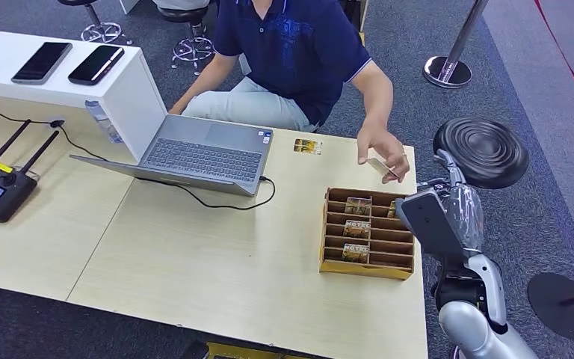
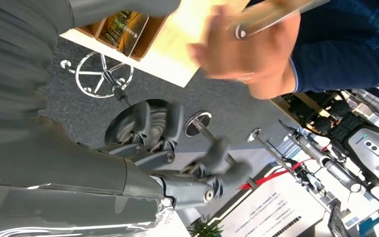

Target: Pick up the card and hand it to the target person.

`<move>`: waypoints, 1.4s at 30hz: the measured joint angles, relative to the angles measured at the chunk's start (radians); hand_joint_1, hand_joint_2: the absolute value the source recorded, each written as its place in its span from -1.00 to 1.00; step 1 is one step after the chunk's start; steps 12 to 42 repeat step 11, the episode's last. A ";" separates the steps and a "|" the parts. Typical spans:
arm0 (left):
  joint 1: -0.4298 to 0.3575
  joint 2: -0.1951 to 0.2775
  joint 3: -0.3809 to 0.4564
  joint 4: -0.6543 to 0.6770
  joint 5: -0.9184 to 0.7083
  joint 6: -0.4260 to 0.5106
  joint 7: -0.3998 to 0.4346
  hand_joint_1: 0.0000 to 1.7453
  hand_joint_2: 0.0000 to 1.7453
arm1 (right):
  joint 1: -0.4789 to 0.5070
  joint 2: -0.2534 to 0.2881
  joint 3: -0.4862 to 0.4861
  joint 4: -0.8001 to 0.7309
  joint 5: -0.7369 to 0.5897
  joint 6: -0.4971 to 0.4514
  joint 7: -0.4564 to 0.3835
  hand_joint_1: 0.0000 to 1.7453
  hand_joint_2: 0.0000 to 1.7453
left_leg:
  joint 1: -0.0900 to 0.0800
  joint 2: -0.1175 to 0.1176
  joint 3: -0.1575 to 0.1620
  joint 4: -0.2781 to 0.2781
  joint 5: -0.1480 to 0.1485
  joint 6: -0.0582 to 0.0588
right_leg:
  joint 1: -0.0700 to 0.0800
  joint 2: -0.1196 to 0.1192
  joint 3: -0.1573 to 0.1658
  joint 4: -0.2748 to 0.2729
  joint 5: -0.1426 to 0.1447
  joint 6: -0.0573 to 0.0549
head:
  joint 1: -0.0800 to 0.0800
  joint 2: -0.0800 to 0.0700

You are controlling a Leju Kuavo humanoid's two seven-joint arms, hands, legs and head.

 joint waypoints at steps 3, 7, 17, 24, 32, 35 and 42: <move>0.000 0.000 0.005 0.000 0.000 0.010 -0.002 -1.00 -1.00 | 0.009 0.000 0.000 0.000 -0.003 -0.005 0.001 -1.00 1.00 | 0.000 0.000 0.000 0.000 0.000 0.000 | 0.000 0.000 0.000 0.000 0.000 0.000 | 0.000 0.000; 0.000 0.001 0.017 0.000 0.007 0.023 -0.008 -1.00 -1.00 | 0.026 0.000 -0.002 0.000 -0.017 -0.012 -0.003 -1.00 1.00 | 0.000 0.000 0.000 0.000 0.000 0.000 | 0.000 0.000 0.000 0.000 0.000 0.000 | 0.000 0.000; 0.001 0.001 0.026 0.000 0.020 0.027 -0.017 -1.00 -1.00 | 0.050 0.000 -0.007 -0.002 -0.082 -0.033 -0.034 -1.00 1.00 | 0.000 0.000 0.000 0.000 0.000 0.000 | 0.000 0.000 0.000 0.000 0.000 0.000 | 0.000 0.000; 0.001 0.001 0.026 0.000 0.020 0.027 -0.017 -1.00 -1.00 | 0.050 0.000 -0.007 -0.002 -0.082 -0.033 -0.034 -1.00 1.00 | 0.000 0.000 0.000 0.000 0.000 0.000 | 0.000 0.000 0.000 0.000 0.000 0.000 | 0.000 0.000; 0.001 0.001 0.026 0.000 0.020 0.027 -0.017 -1.00 -1.00 | 0.050 0.000 -0.007 -0.002 -0.082 -0.033 -0.034 -1.00 1.00 | 0.000 0.000 0.000 0.000 0.000 0.000 | 0.000 0.000 0.000 0.000 0.000 0.000 | 0.000 0.000; 0.001 0.001 0.026 0.000 0.020 0.027 -0.017 -1.00 -1.00 | 0.050 0.000 -0.007 -0.002 -0.082 -0.033 -0.034 -1.00 1.00 | 0.000 0.000 0.000 0.000 0.000 0.000 | 0.000 0.000 0.000 0.000 0.000 0.000 | 0.000 0.000; 0.001 0.001 0.026 0.000 0.020 0.027 -0.017 -1.00 -1.00 | 0.050 0.000 -0.007 -0.002 -0.082 -0.033 -0.034 -1.00 1.00 | 0.000 0.000 0.000 0.000 0.000 0.000 | 0.000 0.000 0.000 0.000 0.000 0.000 | 0.000 0.000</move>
